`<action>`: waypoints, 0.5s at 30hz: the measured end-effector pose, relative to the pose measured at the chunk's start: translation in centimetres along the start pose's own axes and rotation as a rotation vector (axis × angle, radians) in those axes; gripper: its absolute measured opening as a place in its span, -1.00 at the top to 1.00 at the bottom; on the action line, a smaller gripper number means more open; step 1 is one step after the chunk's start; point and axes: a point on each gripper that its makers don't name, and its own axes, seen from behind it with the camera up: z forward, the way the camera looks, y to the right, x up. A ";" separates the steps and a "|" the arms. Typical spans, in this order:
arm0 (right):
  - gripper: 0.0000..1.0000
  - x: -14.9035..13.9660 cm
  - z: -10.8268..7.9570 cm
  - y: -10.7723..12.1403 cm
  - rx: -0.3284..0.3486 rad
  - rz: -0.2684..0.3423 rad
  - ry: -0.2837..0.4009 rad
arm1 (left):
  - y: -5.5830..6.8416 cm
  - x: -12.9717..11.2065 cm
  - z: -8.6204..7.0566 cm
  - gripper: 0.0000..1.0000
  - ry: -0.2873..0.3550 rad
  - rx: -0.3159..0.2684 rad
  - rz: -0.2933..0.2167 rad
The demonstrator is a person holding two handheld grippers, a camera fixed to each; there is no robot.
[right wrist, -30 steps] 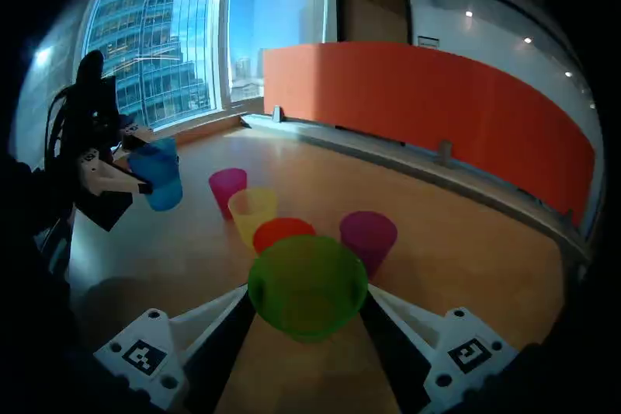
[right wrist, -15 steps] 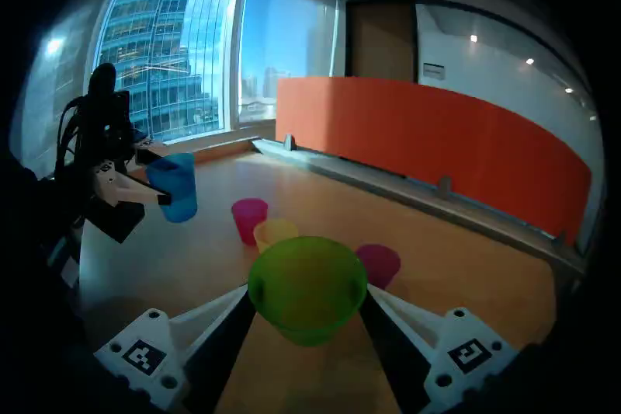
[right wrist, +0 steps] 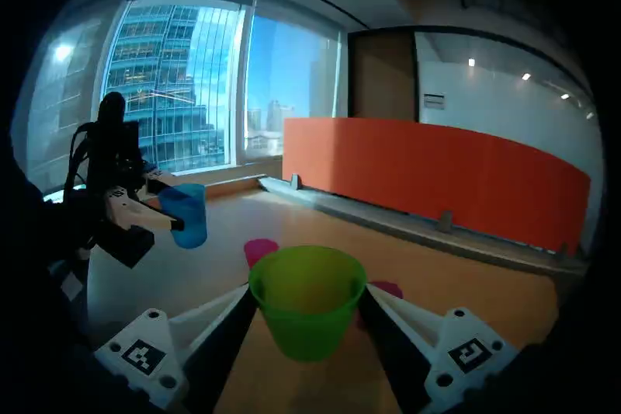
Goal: Pour water
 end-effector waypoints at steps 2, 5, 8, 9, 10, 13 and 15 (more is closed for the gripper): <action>-0.82 0.5 0.1 -0.1 0.002 0.004 0.018 | -0.1 0.4 -0.1 -0.66 0.013 0.003 -0.005; -0.82 1.0 0.2 -0.4 0.007 0.012 0.040 | -0.1 0.9 -0.3 -0.66 0.031 0.003 -0.014; -0.82 1.3 0.4 -0.6 0.012 0.018 0.052 | -0.1 1.2 -0.4 -0.66 0.045 0.005 -0.018; -0.82 1.4 0.4 -0.7 0.014 0.020 0.055 | -0.2 1.3 -0.5 -0.66 0.049 0.007 -0.018; -0.82 1.5 0.5 -0.8 0.015 0.020 0.058 | -0.2 1.5 -0.6 -0.66 0.055 0.010 -0.017; -0.82 1.8 0.7 -1.0 0.021 0.020 0.062 | -0.4 2.0 -0.8 -0.66 0.071 0.018 -0.017; -0.82 1.9 0.8 -1.2 0.025 0.020 0.064 | -0.5 2.4 -0.9 -0.66 0.082 0.022 -0.020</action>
